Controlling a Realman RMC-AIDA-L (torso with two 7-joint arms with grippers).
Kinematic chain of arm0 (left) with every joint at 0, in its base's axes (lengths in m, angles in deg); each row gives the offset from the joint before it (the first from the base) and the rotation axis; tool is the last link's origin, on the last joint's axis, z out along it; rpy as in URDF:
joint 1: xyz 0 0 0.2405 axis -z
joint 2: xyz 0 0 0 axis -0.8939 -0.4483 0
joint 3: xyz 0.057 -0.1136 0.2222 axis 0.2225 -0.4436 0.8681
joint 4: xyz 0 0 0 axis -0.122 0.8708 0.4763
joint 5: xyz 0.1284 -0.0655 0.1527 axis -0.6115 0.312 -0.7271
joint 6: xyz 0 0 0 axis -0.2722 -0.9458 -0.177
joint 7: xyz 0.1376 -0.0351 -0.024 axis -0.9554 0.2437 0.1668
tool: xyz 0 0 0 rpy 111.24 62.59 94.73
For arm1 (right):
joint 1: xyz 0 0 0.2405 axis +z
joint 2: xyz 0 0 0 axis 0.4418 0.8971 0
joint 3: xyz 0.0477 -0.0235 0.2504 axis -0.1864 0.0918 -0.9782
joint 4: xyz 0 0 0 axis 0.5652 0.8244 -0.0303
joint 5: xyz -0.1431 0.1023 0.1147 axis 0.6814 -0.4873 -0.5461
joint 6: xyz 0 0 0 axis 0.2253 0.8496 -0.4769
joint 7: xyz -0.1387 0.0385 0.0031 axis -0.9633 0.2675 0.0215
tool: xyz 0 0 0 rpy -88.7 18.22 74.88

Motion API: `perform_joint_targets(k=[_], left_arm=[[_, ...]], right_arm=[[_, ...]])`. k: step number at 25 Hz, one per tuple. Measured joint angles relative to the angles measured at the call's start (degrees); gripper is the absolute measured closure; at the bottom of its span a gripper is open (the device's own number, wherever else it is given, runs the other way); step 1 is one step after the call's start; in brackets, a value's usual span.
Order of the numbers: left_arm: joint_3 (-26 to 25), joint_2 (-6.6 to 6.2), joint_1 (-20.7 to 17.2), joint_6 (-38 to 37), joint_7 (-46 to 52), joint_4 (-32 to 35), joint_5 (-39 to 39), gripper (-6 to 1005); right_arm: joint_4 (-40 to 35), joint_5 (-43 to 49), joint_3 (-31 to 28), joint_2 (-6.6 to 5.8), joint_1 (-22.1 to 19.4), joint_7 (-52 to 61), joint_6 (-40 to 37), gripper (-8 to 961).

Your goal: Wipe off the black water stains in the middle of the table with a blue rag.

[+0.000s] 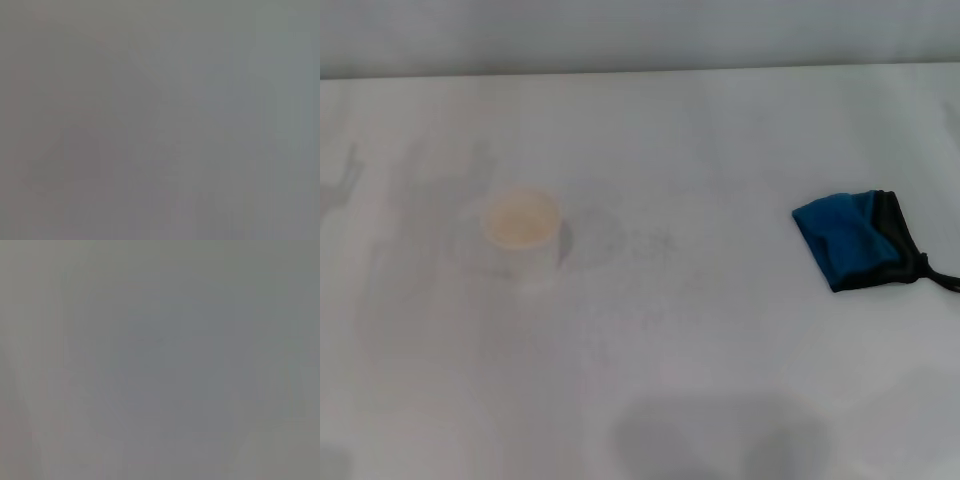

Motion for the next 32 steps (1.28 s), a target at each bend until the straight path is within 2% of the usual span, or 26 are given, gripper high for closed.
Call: perform_joint_targets(k=[2,8,16,22,32], left_arm=[[0.00,0.04,0.09,0.09,-0.69,0.35,0.31,108],[0.00,0.13,1.40,2.02,-3.77,1.29,3.97,108],[0.00,0.16,2.90,3.56,-8.47,2.99,6.21,108],[0.00,0.11,3.30,4.15,-9.13,4.19,8.97,108],[0.00,0.12,2.74,3.48,-9.43,4.70,9.12,108]], right_arm=[[1.97,-2.95,-0.50,0.12,-0.61,-5.36,-0.04,517],[4.17,-11.92,-4.15,2.88,-2.35,-20.38,0.27,518],[8.33,-23.40,-4.64,2.28,-3.06,-28.08,-0.40,520],[8.62,-24.27,-4.59,2.60,-3.07,-34.26,-0.09,521],[8.67,-24.36,-4.61,3.08,-3.29,-38.76,2.66,521]])
